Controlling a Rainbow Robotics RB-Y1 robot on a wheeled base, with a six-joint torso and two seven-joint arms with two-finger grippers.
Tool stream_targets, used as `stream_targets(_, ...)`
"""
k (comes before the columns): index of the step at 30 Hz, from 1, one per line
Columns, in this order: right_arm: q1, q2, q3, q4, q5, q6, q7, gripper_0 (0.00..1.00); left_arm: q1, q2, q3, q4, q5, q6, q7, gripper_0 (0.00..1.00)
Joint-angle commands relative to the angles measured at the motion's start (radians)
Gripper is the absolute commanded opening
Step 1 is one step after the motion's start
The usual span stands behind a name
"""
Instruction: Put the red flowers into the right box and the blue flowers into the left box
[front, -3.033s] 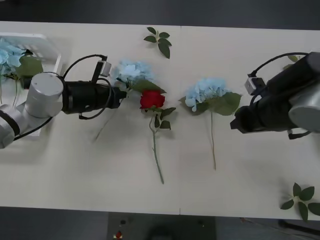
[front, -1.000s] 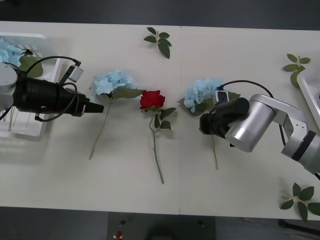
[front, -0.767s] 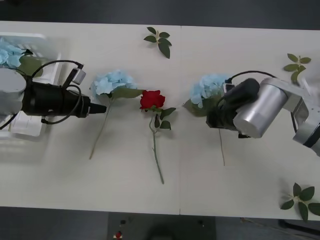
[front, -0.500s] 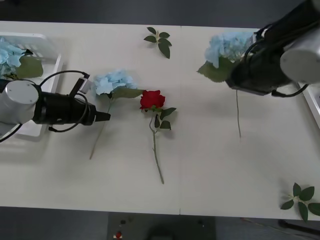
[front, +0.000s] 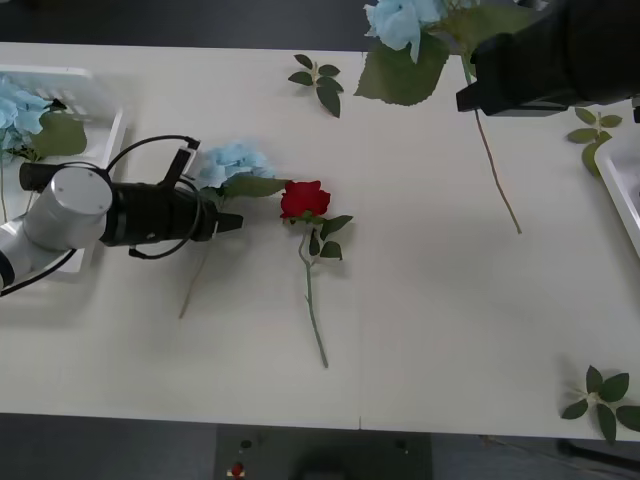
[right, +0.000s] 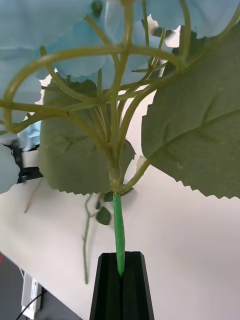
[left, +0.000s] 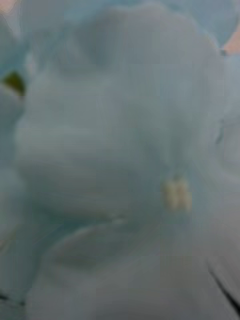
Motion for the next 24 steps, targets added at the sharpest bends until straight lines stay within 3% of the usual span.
stream_targets(1,-0.024,-0.046,0.002,-0.013,-0.084,-0.087,0.165,0.0,-0.029,-0.026,-0.064,-0.004,0.037,-0.03,0.001,1.0)
stream_targets(6,-0.022,-0.052,0.002,0.018,-0.212,-0.188,0.293,0.0,-0.033,-0.026,-0.075,-0.004,0.032,-0.032,-0.004,1.0)
stream_targets(7,-0.022,-0.051,0.002,0.025,-0.239,-0.213,0.321,0.0,-0.033,-0.026,-0.075,-0.004,0.025,-0.032,-0.006,0.78)
stream_targets(8,-0.022,-0.051,0.002,0.03,-0.262,-0.234,0.343,0.0,-0.033,-0.026,-0.075,-0.004,0.018,-0.032,-0.007,0.15)
stream_targets(9,-0.022,-0.051,0.002,0.033,-0.278,-0.247,0.355,0.0,-0.033,-0.026,-0.075,-0.005,0.015,-0.03,-0.009,0.01)
stream_targets(15,-0.021,-0.028,0.029,0.064,-0.344,-0.36,0.438,0.0,-0.033,-0.026,-0.075,-0.008,0.009,-0.032,-0.016,0.0)
stream_targets(21,-0.021,-0.031,0.188,0.068,-0.347,-0.621,0.442,0.0,-0.036,-0.022,-0.073,-0.018,0.031,-0.022,-0.016,0.0)
stream_targets(24,-0.021,-0.031,0.223,0.073,-0.344,-0.676,0.447,0.0,-0.036,-0.013,-0.062,-0.027,0.041,-0.006,-0.018,0.0)
